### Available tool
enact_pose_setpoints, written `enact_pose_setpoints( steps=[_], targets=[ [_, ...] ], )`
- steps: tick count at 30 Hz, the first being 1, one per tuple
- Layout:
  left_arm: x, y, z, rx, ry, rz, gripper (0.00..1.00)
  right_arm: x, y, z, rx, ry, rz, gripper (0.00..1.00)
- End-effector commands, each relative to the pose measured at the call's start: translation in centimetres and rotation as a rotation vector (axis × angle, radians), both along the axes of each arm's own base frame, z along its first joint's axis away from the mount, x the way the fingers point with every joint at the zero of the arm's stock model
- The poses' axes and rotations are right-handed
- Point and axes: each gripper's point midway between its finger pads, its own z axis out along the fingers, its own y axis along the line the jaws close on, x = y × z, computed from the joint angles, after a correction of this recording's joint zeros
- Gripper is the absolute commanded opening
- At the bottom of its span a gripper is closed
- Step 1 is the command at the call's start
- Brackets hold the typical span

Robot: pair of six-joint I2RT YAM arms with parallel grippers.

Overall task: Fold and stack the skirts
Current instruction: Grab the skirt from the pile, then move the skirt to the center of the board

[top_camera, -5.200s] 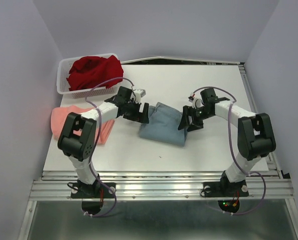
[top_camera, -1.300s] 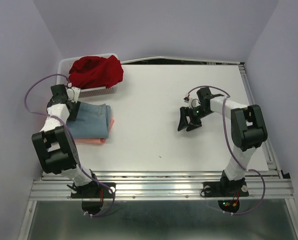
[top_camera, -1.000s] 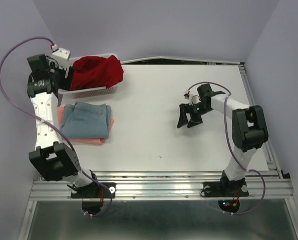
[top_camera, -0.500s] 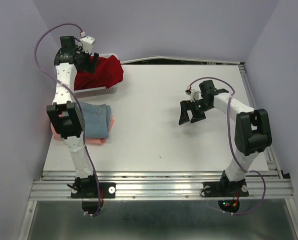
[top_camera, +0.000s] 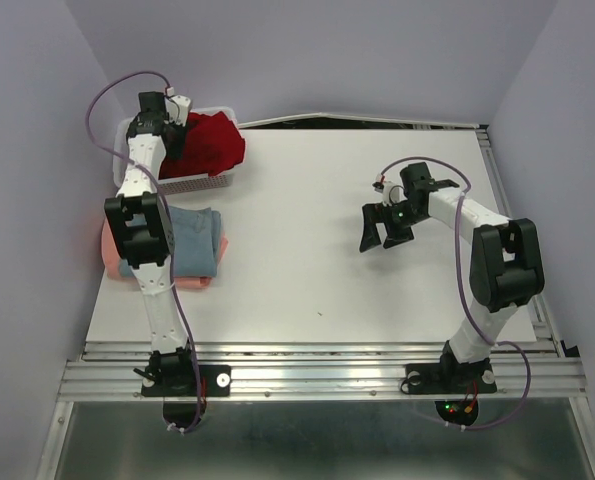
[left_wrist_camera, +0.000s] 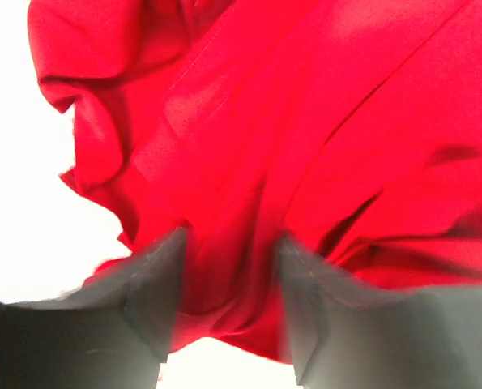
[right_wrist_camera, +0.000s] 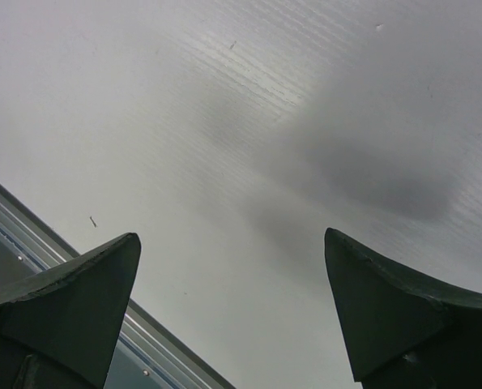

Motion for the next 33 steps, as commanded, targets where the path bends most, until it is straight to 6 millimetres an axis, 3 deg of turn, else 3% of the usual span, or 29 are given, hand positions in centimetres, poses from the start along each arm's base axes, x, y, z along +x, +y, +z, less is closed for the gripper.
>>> enact_pose_setpoints(
  steps=[1,2,4,6,8,11,12,14,15,16,18,19,20,22,23,24,25,26,27,28,29,30,32,33],
  targets=[
    [1.5,1.2,2.9,0.025,-0.091,0.046,0.34,0.4,-0.2,1.4,0.004,-0.050,-0.003,1.00],
    [1.6,1.0,4.2,0.014,-0.121,0.039,0.16,0.5,-0.2,1.6,0.004,-0.057,-0.004,1.00],
    [1.9,0.0,7.0,-0.015,-0.184,0.010,0.00,0.6,-0.2,1.8,0.006,-0.065,-0.004,1.00],
    [2.1,-0.7,10.4,-0.026,-0.252,-0.007,0.00,0.7,-0.2,2.0,0.007,-0.068,-0.007,1.00],
    [2.0,-2.6,16.7,-0.031,-0.381,-0.054,0.00,1.1,-0.1,2.4,0.011,-0.081,-0.009,1.00],
    [0.8,-5.4,23.5,-0.027,-0.535,-0.107,0.00,2.3,-0.7,3.7,0.020,-0.116,-0.043,1.00],
    [-0.6,-7.6,28.2,-0.015,-0.645,-0.147,0.00,2.6,-0.6,4.0,0.025,-0.123,-0.050,1.00],
    [-2.0,-11.3,30.6,0.012,-0.710,-0.199,0.00,3.9,-1.8,5.1,0.036,-0.151,-0.092,1.00],
    [-3.7,-14.9,33.4,0.031,-0.784,-0.267,0.00,4.6,-2.6,5.6,0.044,-0.156,-0.125,1.00],
    [-4.6,-16.6,34.6,0.038,-0.817,-0.291,0.00,4.9,-2.5,6.0,0.055,-0.162,-0.125,1.00],
    [-6.6,-19.4,37.1,0.063,-0.884,-0.325,0.00,6.4,-4.1,7.5,0.084,-0.191,-0.178,1.00],
    [-7.8,-22.4,37.9,0.052,-0.909,-0.348,0.00,7.6,-5.6,8.8,0.100,-0.223,-0.215,1.00],
    [-8.6,-24.0,38.2,0.047,-0.915,-0.374,0.00,7.8,-6.4,8.8,0.107,-0.221,-0.236,1.00],
    [-10.3,-27.1,38.3,0.043,-0.933,-0.421,0.00,9.1,-8.1,10.8,0.119,-0.270,-0.275,1.00],
    [-12.1,-30.0,38.9,0.043,-0.960,-0.461,0.00,9.5,-10.0,11.4,0.129,-0.282,-0.315,1.00],
    [-12.8,-31.5,38.3,0.049,-0.955,-0.488,0.00,10.1,-10.9,12.6,0.134,-0.312,-0.326,1.00],
    [-13.1,-33.4,36.0,0.070,-0.911,-0.527,0.00,10.3,-11.9,13.1,0.135,-0.323,-0.343,1.00],
    [-14.6,-36.1,34.9,0.082,-0.895,-0.582,0.00,10.2,-12.8,13.5,0.144,-0.320,-0.358,1.00],
    [-15.2,-37.5,33.3,0.091,-0.868,-0.615,0.00,10.4,-13.8,13.8,0.145,-0.329,-0.373,1.00],
    [-15.4,-39.0,29.0,0.122,-0.791,-0.661,0.00,10.5,-15.9,14.2,0.138,-0.345,-0.408,1.00],
    [-15.6,-39.7,27.1,0.140,-0.763,-0.672,0.00,10.4,-17.0,14.3,0.134,-0.347,-0.426,1.00],
    [-16.4,-41.6,23.1,0.159,-0.703,-0.719,0.00,10.1,-18.9,14.2,0.116,-0.348,-0.455,1.00],
    [-16.8,-42.8,18.8,0.181,-0.629,-0.748,0.00,9.5,-20.7,13.8,0.094,-0.343,-0.481,1.00],
    [-16.8,-43.8,15.4,0.186,-0.565,-0.764,0.00,9.0,-21.5,13.3,0.074,-0.338,-0.481,1.00]
  ],
)
